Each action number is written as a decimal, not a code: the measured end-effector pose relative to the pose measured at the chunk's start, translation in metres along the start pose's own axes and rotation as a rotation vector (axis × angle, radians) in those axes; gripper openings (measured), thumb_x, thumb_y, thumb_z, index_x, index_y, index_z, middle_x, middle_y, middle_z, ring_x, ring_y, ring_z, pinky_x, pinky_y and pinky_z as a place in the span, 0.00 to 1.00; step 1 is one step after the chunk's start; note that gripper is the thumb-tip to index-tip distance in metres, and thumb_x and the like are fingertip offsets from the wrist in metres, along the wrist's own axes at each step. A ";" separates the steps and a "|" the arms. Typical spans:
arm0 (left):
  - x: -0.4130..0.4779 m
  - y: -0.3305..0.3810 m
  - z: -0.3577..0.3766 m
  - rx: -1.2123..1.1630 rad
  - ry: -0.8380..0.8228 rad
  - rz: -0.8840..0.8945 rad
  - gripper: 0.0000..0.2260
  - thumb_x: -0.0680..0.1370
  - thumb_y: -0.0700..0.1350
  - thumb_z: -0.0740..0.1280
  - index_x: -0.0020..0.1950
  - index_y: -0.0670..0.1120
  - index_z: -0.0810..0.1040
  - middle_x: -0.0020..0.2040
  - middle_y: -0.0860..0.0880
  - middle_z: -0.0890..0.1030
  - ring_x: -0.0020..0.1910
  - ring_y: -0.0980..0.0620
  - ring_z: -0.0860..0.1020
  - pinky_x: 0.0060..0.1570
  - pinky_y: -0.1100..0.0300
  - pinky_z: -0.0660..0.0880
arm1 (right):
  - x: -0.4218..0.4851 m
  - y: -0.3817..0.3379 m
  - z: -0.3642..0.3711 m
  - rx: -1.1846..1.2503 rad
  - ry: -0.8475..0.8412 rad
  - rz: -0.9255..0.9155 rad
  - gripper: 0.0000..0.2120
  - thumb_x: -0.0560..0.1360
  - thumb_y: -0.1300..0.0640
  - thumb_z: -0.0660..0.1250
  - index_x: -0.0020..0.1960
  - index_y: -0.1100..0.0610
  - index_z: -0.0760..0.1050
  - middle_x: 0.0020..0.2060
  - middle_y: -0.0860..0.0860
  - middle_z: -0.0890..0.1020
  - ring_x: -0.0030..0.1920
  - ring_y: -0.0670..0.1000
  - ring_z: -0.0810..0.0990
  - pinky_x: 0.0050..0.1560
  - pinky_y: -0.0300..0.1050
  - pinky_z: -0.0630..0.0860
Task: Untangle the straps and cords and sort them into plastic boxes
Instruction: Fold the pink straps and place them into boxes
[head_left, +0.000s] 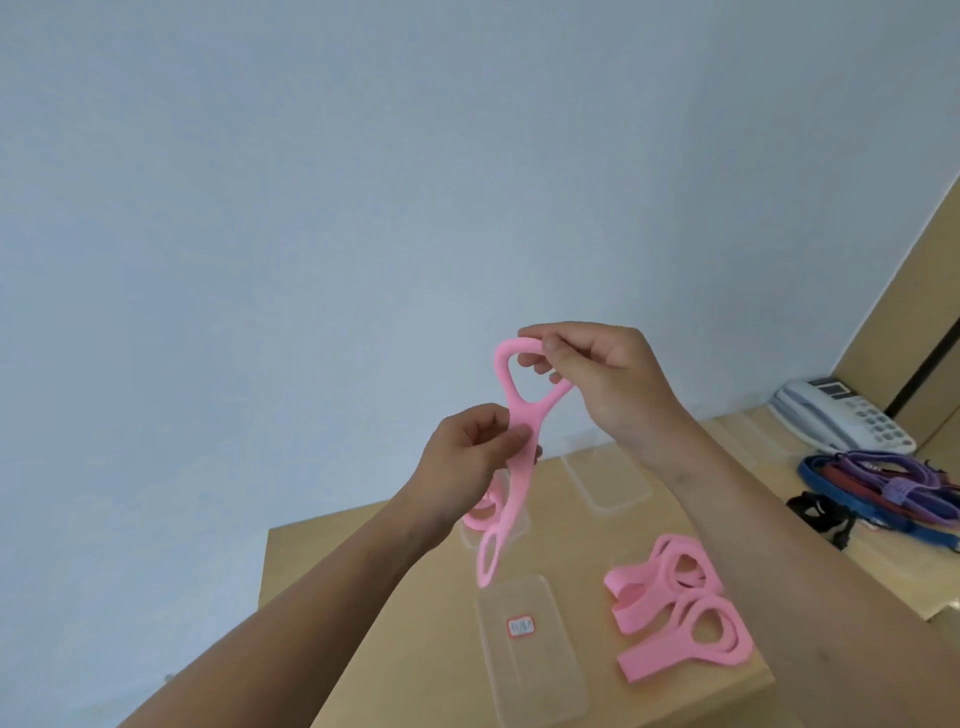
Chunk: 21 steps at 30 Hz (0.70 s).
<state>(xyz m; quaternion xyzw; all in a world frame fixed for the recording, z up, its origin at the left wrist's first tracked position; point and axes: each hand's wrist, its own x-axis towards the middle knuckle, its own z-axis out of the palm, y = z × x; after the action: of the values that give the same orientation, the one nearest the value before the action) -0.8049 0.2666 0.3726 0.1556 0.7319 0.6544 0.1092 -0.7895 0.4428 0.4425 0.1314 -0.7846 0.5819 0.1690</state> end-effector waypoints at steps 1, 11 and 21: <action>-0.003 0.006 -0.001 -0.028 0.015 0.024 0.08 0.82 0.43 0.68 0.50 0.38 0.82 0.46 0.44 0.87 0.49 0.42 0.86 0.54 0.50 0.80 | -0.002 -0.005 -0.001 0.018 -0.001 -0.015 0.12 0.78 0.56 0.64 0.51 0.46 0.85 0.46 0.46 0.87 0.50 0.47 0.84 0.54 0.42 0.78; -0.039 0.026 -0.007 -0.271 -0.031 0.058 0.12 0.75 0.42 0.66 0.55 0.44 0.86 0.48 0.45 0.85 0.48 0.48 0.84 0.54 0.48 0.79 | -0.042 -0.014 0.029 -0.368 0.151 -0.288 0.14 0.70 0.68 0.73 0.51 0.53 0.85 0.48 0.36 0.82 0.52 0.40 0.81 0.55 0.31 0.74; -0.068 0.017 -0.001 -0.254 0.058 0.062 0.13 0.85 0.51 0.64 0.57 0.49 0.87 0.49 0.30 0.82 0.46 0.44 0.81 0.51 0.48 0.72 | -0.067 -0.025 0.041 -0.495 0.044 -0.275 0.14 0.71 0.67 0.74 0.53 0.54 0.86 0.54 0.46 0.83 0.55 0.45 0.81 0.58 0.33 0.74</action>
<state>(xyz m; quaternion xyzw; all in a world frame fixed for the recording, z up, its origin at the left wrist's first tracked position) -0.7409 0.2417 0.3865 0.1443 0.6406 0.7492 0.0866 -0.7237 0.3967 0.4251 0.1786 -0.8737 0.3470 0.2904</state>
